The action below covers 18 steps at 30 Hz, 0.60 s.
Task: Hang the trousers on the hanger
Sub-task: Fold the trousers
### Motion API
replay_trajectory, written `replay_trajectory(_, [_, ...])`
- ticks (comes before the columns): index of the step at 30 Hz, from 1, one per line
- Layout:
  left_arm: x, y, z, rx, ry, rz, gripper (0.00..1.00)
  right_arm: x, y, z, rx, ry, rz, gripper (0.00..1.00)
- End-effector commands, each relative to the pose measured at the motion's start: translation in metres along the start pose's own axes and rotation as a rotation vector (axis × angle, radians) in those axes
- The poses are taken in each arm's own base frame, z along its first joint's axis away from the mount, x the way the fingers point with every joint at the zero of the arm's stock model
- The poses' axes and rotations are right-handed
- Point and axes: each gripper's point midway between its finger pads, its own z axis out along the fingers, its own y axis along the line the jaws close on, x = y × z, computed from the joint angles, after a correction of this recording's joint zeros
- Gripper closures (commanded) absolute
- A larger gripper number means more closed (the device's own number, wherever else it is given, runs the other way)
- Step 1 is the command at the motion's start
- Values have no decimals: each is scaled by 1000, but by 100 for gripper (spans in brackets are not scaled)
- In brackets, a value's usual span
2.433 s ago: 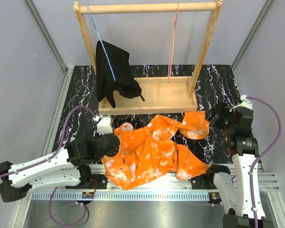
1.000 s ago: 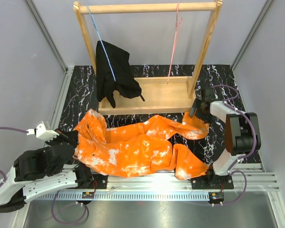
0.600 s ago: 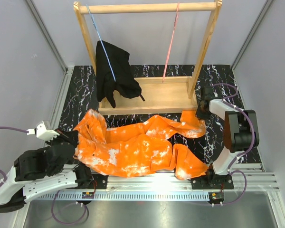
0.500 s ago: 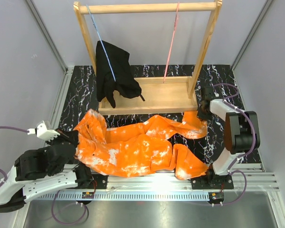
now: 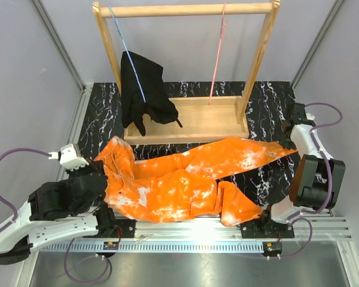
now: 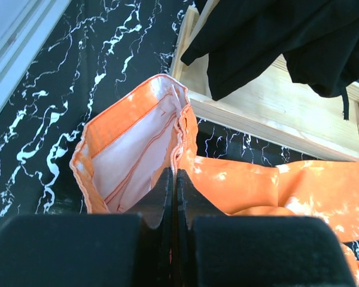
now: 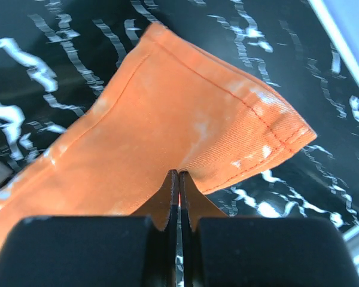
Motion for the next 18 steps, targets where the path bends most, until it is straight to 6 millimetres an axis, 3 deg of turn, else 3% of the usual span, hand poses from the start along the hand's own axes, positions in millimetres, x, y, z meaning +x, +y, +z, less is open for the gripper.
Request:
replay_trajectory(1, [-20, -18, 4, 12, -79, 10, 100, -17, -22, -6, 62, -26, 29, 100])
replay_trajectory(6, [-20, -25, 7, -11, -87, 49, 100, -25, -43, -10, 86, -53, 98, 100])
replay_trajectory(12, [-8, -18, 11, -36, -87, 30, 100, -29, -50, -12, 115, -87, 117, 100])
replay_trajectory(14, [-3, -14, 13, -43, -86, 35, 100, -28, -46, -14, 89, -89, 119, 94])
replay_trajectory(16, [0, -13, 13, -47, -84, 40, 100, -34, -39, -22, 32, -125, 113, 83])
replay_trajectory(17, [-1, -12, 14, -52, -88, 40, 100, -32, -27, -26, -33, -127, 101, 61])
replay_trajectory(18, [0, -11, 14, -57, -89, 22, 100, -39, -17, -37, -94, -172, 96, 45])
